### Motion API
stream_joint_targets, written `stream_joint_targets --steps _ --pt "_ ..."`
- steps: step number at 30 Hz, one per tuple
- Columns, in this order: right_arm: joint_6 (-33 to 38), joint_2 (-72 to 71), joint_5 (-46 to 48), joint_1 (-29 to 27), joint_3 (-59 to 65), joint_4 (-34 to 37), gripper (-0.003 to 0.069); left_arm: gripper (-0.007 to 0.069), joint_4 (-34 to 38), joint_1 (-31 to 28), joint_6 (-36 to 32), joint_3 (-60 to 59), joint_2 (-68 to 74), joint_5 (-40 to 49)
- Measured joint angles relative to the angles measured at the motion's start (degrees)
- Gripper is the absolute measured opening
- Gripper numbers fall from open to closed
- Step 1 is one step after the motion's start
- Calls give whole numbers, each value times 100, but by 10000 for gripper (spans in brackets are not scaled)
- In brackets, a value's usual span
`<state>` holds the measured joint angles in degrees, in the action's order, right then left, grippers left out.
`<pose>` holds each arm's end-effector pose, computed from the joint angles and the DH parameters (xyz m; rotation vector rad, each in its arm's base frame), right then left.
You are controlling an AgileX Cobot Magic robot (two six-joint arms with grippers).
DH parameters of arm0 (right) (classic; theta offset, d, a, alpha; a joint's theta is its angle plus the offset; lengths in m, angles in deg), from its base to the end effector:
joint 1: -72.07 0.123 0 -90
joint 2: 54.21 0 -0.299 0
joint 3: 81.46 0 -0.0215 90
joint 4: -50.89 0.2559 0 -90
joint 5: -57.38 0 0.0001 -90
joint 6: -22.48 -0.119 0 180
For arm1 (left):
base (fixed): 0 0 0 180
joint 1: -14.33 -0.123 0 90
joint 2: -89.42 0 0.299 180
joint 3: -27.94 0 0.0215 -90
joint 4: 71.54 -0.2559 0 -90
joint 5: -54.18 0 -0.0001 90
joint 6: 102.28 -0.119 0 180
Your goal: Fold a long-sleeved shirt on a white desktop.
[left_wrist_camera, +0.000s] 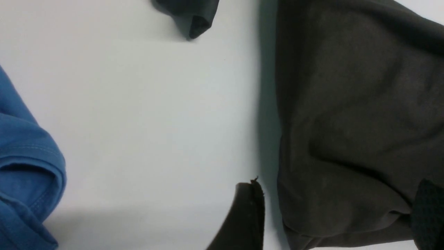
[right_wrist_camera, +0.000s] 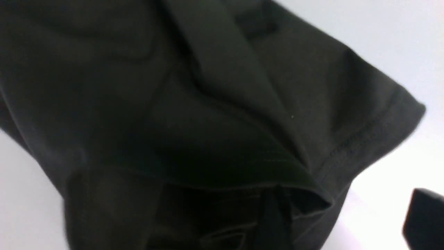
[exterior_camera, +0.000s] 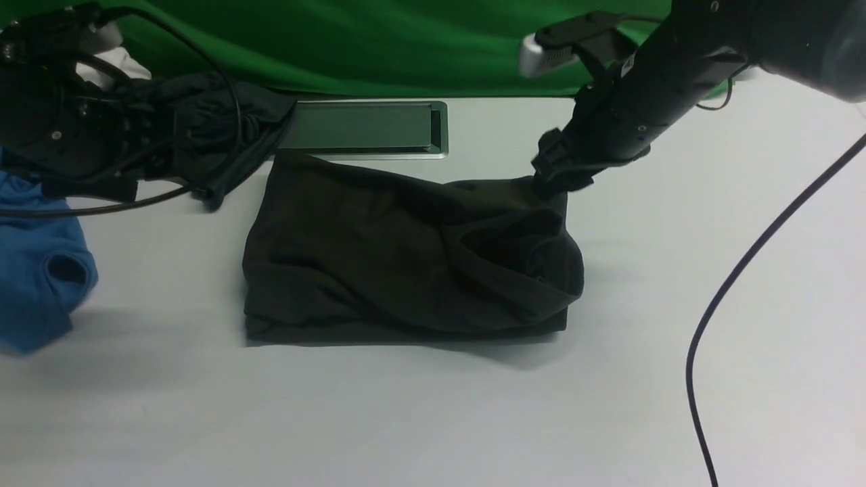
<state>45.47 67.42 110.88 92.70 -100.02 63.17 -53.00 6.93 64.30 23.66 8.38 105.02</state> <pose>0.4221 0.1807 0.2336 -0.8929 2.5679 0.2592 0.3545 0.0164 0.2783 -0.0560 2.6337 -0.2791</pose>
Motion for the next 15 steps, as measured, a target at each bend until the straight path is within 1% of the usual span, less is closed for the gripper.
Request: stream_joint_targets --steps 4,9,11,12,14,15 --pt "336 246 -110 0 0 -37 474 596 0 0 -23 0 0 0" --pt "452 676 -365 0 0 -67 475 596 0 0 -41 0 0 0" --pt "459 787 -645 0 0 -78 459 596 0 0 -41 0 0 0" --pt "459 814 -727 0 0 -78 438 596 0 0 -41 0 0 0" --pt "459 822 -961 0 0 -78 350 596 0 0 -41 0 0 0" --pt "459 816 -1099 0 0 -78 262 596 0 0 -41 0 0 0"
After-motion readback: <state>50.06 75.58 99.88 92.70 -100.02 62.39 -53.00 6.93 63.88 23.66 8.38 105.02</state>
